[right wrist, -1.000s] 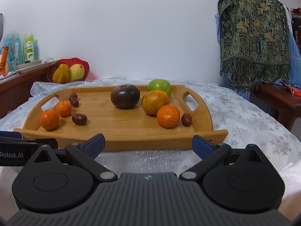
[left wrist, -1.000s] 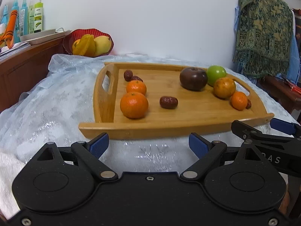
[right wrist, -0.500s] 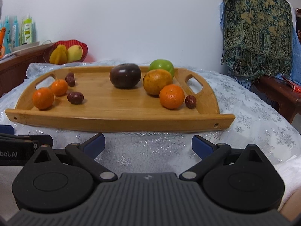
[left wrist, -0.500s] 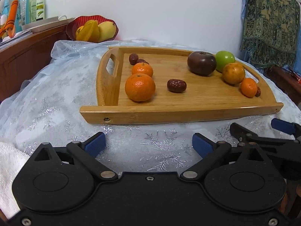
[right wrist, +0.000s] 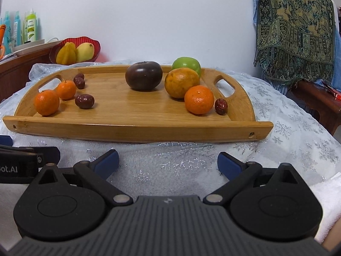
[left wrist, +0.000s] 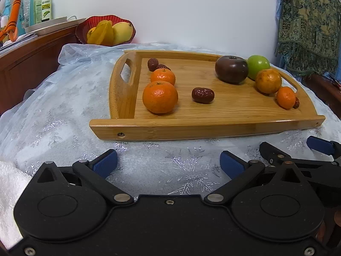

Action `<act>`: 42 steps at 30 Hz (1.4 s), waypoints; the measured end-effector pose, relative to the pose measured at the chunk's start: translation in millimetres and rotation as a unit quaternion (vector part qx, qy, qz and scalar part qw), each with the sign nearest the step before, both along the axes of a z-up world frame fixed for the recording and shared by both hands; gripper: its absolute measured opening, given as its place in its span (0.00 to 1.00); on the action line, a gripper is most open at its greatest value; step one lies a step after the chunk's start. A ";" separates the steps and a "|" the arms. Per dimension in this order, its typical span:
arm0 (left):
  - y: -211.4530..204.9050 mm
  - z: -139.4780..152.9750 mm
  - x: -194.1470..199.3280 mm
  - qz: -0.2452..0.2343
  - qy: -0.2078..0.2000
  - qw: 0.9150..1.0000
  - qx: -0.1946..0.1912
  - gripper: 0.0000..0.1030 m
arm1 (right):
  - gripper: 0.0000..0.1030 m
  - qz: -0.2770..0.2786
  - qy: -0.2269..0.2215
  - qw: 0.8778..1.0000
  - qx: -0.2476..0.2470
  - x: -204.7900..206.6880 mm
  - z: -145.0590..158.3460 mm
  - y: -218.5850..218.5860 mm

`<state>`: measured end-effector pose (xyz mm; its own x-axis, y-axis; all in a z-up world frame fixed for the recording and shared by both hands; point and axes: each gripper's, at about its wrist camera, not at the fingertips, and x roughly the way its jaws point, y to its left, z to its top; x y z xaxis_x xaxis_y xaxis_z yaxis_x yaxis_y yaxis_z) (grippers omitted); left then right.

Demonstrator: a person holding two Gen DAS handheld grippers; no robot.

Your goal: Organize fruits

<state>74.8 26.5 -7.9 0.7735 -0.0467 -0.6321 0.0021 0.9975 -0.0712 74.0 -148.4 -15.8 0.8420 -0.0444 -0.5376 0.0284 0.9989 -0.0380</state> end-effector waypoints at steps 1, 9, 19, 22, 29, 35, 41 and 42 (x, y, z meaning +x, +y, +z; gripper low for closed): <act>0.2 -0.1 0.5 0.002 0.001 1.000 -0.001 1.00 | 1.00 0.000 0.000 1.000 0.000 0.0 0.0 0.0; 1.5 -1.1 1.7 0.005 0.001 1.000 -0.003 1.00 | 1.00 0.000 -0.001 1.000 -0.001 0.6 -0.1 -0.3; 1.4 -1.1 1.5 0.005 0.001 1.000 -0.003 1.00 | 1.00 0.000 -0.001 1.000 -0.001 0.5 -0.2 -0.4; 1.4 -1.1 1.5 0.005 0.000 1.000 -0.003 1.00 | 1.00 0.000 -0.001 1.000 -0.001 0.4 -0.2 -0.3; 1.6 -1.2 1.7 0.005 0.000 1.000 -0.003 1.00 | 1.00 0.000 -0.001 1.000 -0.001 0.4 -0.2 -0.2; 1.5 -1.4 1.6 0.005 0.000 1.000 -0.003 1.00 | 1.00 0.000 -0.001 1.000 -0.001 0.4 -0.2 0.0; 1.1 -1.5 2.4 0.009 0.001 1.000 0.002 1.00 | 1.00 -0.001 -0.001 1.000 -0.002 0.3 0.0 0.2; 1.2 -1.6 2.2 0.009 0.001 1.000 0.002 1.00 | 1.00 0.000 -0.001 1.000 -0.002 0.1 -0.1 0.3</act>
<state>77.0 27.7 -9.5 0.7728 -0.0300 -0.6340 -0.0157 0.9977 -0.0663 74.1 -148.1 -15.9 0.8434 -0.0470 -0.5352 0.0294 0.9987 -0.0414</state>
